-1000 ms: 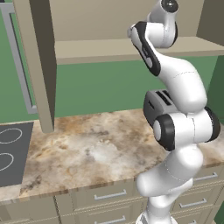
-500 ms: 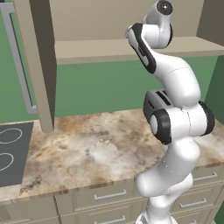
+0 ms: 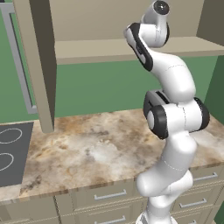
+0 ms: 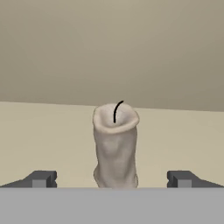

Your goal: Get the candle and the wine from the cabinet and move them to the dining counter.

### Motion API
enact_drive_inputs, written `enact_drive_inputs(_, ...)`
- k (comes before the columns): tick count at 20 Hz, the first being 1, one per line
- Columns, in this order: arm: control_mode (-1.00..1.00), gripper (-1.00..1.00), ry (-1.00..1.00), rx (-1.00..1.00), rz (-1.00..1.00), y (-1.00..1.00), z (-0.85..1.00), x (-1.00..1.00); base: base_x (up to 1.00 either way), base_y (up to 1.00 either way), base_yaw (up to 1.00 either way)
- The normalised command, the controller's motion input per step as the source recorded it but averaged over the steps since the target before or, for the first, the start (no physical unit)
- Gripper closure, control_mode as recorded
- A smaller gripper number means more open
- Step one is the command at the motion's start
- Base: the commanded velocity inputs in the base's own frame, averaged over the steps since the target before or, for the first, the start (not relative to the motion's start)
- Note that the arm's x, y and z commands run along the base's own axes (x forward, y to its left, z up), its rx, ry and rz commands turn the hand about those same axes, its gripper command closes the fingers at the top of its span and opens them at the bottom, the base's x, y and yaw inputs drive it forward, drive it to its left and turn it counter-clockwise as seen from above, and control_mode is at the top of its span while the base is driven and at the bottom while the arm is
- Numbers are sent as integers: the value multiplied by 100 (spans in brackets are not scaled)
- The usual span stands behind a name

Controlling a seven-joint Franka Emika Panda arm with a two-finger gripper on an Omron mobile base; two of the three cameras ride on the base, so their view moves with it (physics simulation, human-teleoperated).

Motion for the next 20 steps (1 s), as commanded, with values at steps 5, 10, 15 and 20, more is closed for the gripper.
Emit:
enact_drive_inputs(5, -100, -100, 1, 0, 0, 0, 0, 21, 0, 0, 0)
enact_drive_inputs(10, -100, -100, 3, 0, 0, 0, 0, 14, 0, 0, 0)
enact_drive_inputs(15, -100, -100, 2, 0, 0, 0, 0, 17, 0, 0, 0)
enact_drive_inputs(20, -100, -100, 1, 0, 0, 0, 0, 18, 0, 0, 0)
